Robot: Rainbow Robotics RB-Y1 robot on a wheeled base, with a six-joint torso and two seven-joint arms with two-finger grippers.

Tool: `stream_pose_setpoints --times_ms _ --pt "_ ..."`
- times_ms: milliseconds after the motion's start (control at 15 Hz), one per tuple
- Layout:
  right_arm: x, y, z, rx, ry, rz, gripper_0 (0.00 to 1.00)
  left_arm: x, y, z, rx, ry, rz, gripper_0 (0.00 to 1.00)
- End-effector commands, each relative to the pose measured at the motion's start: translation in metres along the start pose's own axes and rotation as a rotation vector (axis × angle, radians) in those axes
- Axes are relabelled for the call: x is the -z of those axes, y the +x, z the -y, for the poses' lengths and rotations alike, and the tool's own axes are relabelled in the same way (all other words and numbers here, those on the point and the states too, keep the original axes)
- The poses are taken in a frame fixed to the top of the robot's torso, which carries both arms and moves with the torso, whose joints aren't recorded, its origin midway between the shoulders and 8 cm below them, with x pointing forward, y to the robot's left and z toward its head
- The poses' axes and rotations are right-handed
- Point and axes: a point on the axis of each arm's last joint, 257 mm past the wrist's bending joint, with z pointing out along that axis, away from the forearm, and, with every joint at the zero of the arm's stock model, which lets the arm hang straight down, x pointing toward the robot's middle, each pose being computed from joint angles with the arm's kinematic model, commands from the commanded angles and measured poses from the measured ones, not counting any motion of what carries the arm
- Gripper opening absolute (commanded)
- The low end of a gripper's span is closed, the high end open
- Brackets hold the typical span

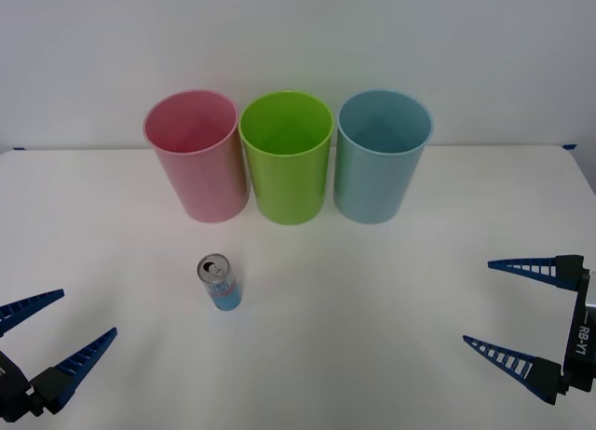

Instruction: Put cans in the blue bin and PET bottles in the pink bin and trash in the green bin.

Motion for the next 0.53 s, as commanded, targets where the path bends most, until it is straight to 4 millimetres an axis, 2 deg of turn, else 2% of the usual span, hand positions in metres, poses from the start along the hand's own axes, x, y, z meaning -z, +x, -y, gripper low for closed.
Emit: stream_pose_setpoints --times_ms 67,533 --pt "0.0 0.0 0.0 0.0 0.0 0.0 1.0 0.0 0.0 0.0 0.0 0.0 0.0 1.0" --pt "0.0 0.0 0.0 0.0 0.0 0.0 1.0 0.0 0.0 0.0 0.0 0.0 0.0 1.0"
